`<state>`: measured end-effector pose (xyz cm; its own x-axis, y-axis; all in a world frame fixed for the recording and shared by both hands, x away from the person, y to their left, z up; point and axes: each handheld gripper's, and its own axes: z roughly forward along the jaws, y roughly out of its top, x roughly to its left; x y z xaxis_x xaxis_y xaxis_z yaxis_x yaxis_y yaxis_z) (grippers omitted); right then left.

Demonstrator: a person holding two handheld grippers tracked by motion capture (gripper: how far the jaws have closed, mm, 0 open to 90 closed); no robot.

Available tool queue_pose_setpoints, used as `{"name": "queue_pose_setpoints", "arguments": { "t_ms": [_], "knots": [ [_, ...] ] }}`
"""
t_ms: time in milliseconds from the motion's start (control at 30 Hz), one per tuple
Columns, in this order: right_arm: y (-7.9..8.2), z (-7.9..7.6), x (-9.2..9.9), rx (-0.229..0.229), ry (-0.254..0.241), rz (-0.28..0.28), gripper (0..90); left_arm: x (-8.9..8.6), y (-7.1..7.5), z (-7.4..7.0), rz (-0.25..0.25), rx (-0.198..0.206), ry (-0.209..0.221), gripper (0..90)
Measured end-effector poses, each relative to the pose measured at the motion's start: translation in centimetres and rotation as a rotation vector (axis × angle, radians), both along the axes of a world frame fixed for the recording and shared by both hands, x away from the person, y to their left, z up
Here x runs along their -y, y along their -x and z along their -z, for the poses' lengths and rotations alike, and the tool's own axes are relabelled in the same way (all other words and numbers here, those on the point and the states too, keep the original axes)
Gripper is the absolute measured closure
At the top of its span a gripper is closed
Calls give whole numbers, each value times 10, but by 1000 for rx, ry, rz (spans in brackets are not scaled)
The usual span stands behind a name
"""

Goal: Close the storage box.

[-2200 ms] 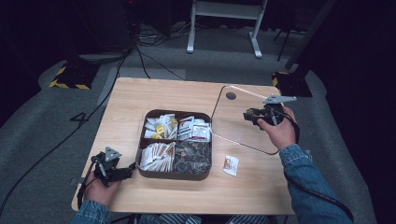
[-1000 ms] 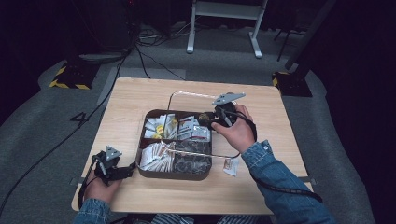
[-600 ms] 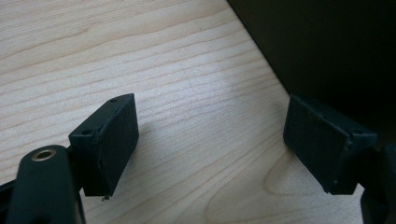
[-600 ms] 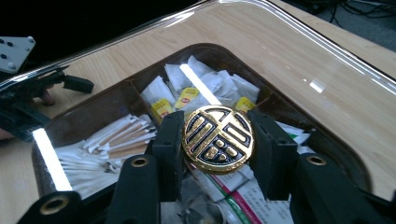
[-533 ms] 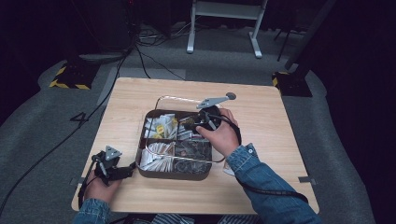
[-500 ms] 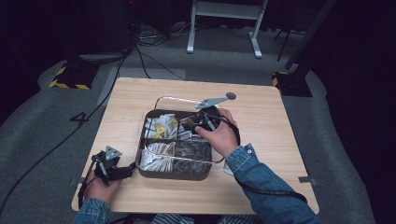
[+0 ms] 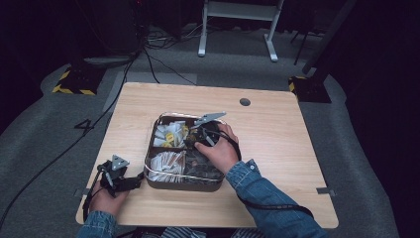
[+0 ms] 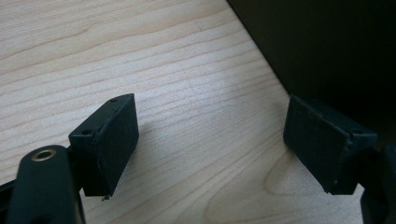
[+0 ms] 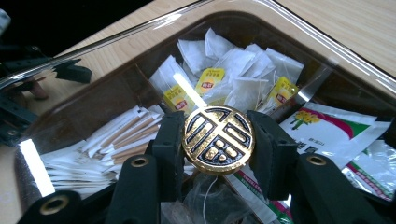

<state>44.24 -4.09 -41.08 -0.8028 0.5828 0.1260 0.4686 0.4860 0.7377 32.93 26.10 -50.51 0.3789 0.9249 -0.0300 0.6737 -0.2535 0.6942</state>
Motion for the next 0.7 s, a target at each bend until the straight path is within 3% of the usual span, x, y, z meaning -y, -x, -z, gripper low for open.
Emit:
{"name": "queue_pose_setpoints", "arguments": {
  "t_ms": [367,700],
  "knots": [
    [-4,18,-6,45,51,8,585,0,0,0,0,0,1,187],
    [-3,23,-10,72,60,-15,585,0,0,0,0,1,1,186]
  ]
}}
